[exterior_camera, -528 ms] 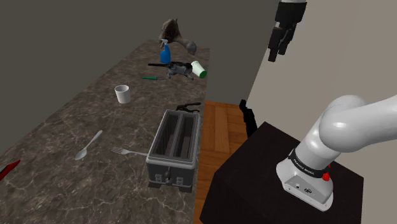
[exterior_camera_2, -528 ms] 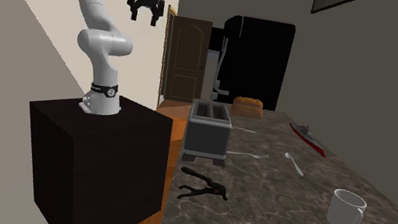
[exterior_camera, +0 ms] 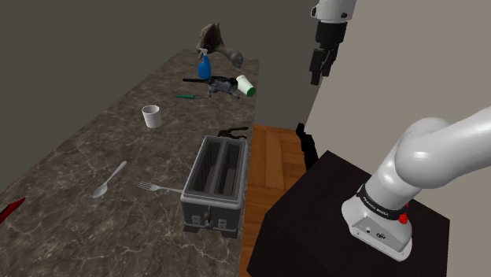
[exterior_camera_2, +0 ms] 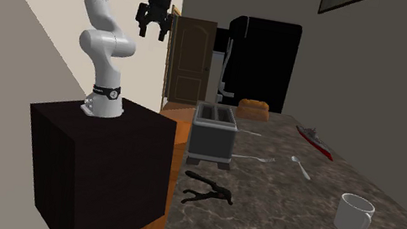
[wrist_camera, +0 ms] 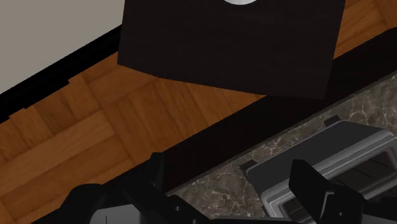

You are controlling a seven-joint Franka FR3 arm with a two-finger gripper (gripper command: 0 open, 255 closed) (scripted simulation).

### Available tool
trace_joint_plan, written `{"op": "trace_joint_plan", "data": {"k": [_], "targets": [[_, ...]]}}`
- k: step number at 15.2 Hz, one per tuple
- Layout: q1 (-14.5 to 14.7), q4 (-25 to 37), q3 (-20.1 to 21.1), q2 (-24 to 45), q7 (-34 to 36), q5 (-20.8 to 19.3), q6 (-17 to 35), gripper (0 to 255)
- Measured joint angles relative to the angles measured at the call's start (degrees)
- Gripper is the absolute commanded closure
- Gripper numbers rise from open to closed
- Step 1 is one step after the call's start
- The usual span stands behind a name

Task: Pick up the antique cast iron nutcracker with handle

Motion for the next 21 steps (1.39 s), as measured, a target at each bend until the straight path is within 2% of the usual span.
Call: {"op": "trace_joint_plan", "data": {"k": [8,15,21], "targets": [[0.7,1.4,-2.6,14.9,-6.2,-0.7,12.5,0],[1.2,6.9,-3.7,30.2,-11.5,0.0,21.4,0],[1.3,15.4,-3.8,43.7,-16.0,1.3,25.7,0]]}}
